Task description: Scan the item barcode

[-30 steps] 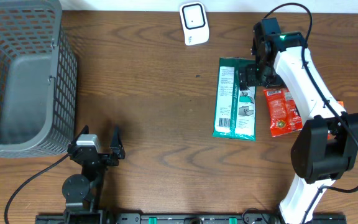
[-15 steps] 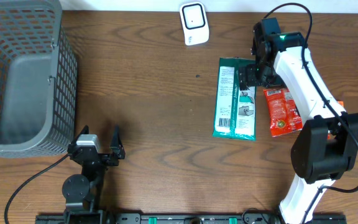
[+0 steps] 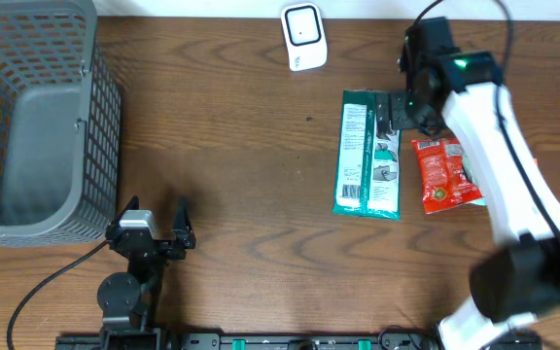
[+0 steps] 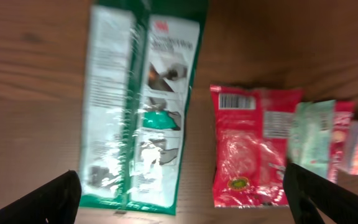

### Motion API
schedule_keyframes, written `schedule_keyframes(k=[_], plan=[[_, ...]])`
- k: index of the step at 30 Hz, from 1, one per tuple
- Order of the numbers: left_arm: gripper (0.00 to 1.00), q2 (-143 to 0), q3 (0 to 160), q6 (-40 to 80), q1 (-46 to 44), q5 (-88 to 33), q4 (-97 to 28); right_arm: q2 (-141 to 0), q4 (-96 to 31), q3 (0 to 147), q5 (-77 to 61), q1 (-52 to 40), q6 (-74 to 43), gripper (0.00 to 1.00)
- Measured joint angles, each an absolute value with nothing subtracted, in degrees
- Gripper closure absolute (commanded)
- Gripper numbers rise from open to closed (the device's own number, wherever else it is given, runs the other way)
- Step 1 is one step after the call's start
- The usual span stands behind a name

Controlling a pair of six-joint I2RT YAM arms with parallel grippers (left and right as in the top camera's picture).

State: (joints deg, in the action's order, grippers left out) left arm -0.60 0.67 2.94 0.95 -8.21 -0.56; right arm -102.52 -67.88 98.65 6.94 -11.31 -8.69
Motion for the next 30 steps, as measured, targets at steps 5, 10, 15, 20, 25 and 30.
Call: schedule_keyframes(k=[5, 10, 15, 20, 25, 30], plan=[[0.14, -0.6, 0.7, 2.9, 1.0, -8.2, -0.6, -87.6, -67.9, 98.7, 6.8, -11.9, -8.7, 0.01], [0.14, -0.6, 0.7, 2.9, 1.0, -8.2, -0.6, -73.5, -67.9, 98.8, 8.3, -11.9, -7.8, 0.01], [0.14, -0.6, 0.7, 2.9, 1.0, -8.2, -0.6, -62.1, -68.4, 99.0, 9.9, -11.9, -6.3, 0.01], [0.14, -0.6, 0.7, 2.9, 1.0, -8.2, -0.6, -51.9, -68.3, 98.3, 10.8, -11.7, -3.7, 0.01], [0.14, -0.6, 0.8, 2.9, 1.0, -8.3, -0.7, -37.1, -63.9, 90.3, 10.5, -9.4, -2.7, 0.01], [0.14, -0.6, 1.0, 2.9, 1.0, -8.4, -1.0, -23.1, -55.6, 75.8, 9.6, -6.0, -2.3, 0.01]])
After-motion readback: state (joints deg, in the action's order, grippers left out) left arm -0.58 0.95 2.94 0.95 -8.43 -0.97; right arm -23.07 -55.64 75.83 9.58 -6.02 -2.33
